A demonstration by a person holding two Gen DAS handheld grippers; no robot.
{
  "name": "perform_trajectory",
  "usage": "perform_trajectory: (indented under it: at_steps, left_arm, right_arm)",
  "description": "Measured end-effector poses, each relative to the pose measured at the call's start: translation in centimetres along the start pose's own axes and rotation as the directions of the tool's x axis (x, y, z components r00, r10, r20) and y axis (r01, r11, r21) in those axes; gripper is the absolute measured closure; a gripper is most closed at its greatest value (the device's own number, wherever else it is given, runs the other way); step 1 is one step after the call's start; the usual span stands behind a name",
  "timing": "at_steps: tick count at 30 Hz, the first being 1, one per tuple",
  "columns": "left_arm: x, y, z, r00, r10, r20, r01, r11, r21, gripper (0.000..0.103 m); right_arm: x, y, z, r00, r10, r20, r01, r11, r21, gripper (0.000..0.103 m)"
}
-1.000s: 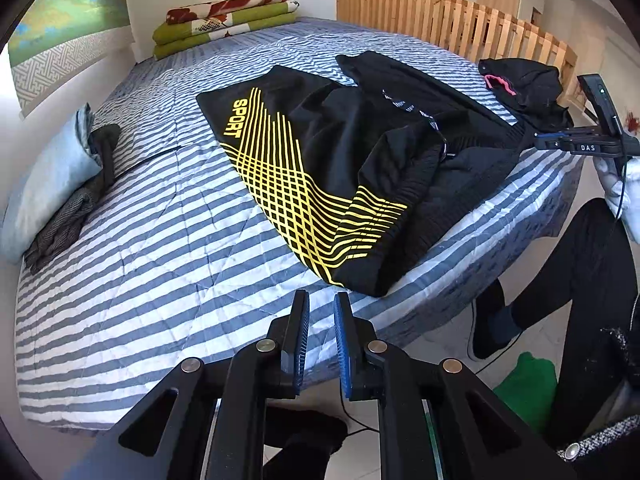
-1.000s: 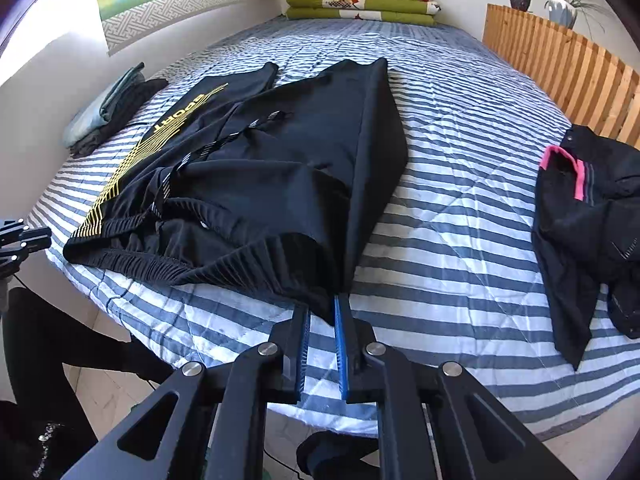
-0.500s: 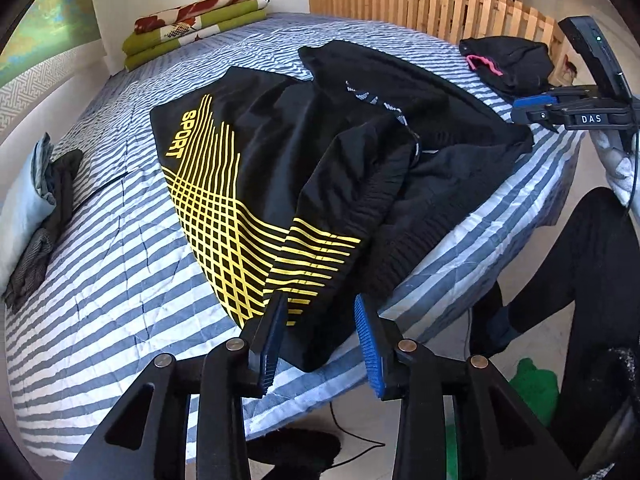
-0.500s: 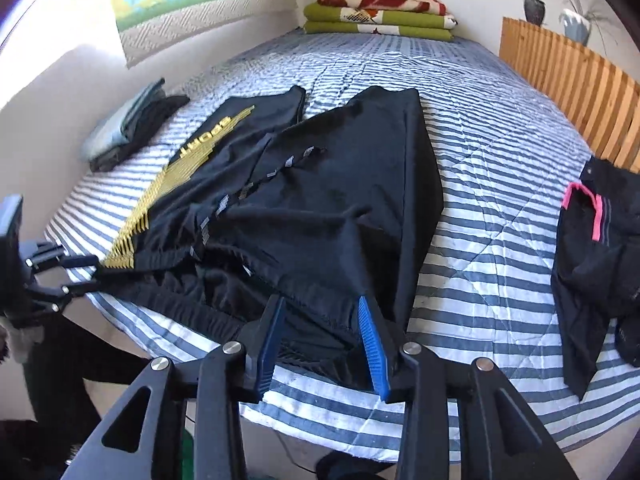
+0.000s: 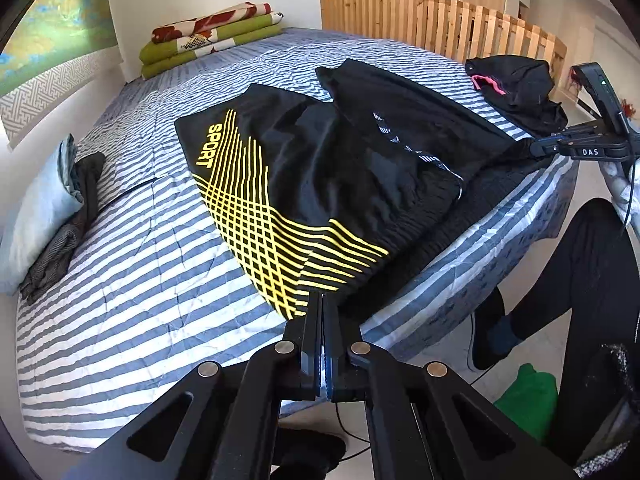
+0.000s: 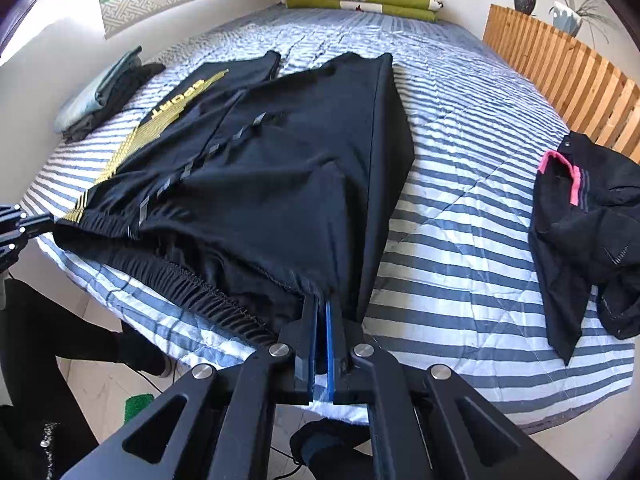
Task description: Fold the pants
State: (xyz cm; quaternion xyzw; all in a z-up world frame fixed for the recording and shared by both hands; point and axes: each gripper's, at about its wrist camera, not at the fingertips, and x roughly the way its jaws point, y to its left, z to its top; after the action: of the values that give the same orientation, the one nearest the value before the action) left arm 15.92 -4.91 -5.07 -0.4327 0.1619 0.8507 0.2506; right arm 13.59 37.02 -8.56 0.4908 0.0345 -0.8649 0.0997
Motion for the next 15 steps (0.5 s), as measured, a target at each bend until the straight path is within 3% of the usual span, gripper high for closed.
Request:
perform_trajectory:
  at_steps: [2,4,6,8,10,12,15]
  left_arm:
    - [0.3,0.2,-0.8,0.997,-0.036,-0.061,0.036,0.999,-0.004,0.103]
    - [0.7,0.2,-1.4,0.993,-0.035,-0.116,0.035,0.999,-0.008,0.101]
    - [0.3,0.1,-1.3,0.994,-0.036,-0.106,0.035,0.999,-0.016,0.1]
    - [-0.5,-0.2,-0.1,0.995,-0.075,-0.068,0.073,0.997,-0.037,0.1]
    - [-0.8,-1.7,2.0,0.994,-0.105,-0.035,0.104,0.994,-0.019,0.097]
    - [-0.5,-3.7,4.3,0.985,-0.174,0.002,0.174,0.985,0.002,0.081]
    - [1.4,-8.0,8.1,0.958,-0.284,0.036,0.284,0.959,0.025,0.07]
  right_arm:
    - [-1.0,0.1,-0.9,1.0,0.021,0.008,-0.021,0.999,-0.038,0.099]
    - [-0.2,0.8,-1.7,0.997,0.018,-0.079,-0.027,0.993,-0.114,0.095]
    - [-0.1,0.4,-1.9,0.994,0.026,-0.109,-0.039,0.992,-0.117,0.094]
    - [-0.9,-0.9,-1.0,0.992,0.098,-0.075,-0.102,0.993,-0.054,0.091]
    - [-1.5,-2.8,0.8,0.986,0.165,-0.017,-0.164,0.986,0.039,0.079]
    - [-1.6,-4.5,3.2,0.985,0.167,0.04,-0.171,0.979,0.114,0.071]
    - [0.2,-6.3,7.5,0.985,0.156,0.071,-0.167,0.968,0.188,0.071]
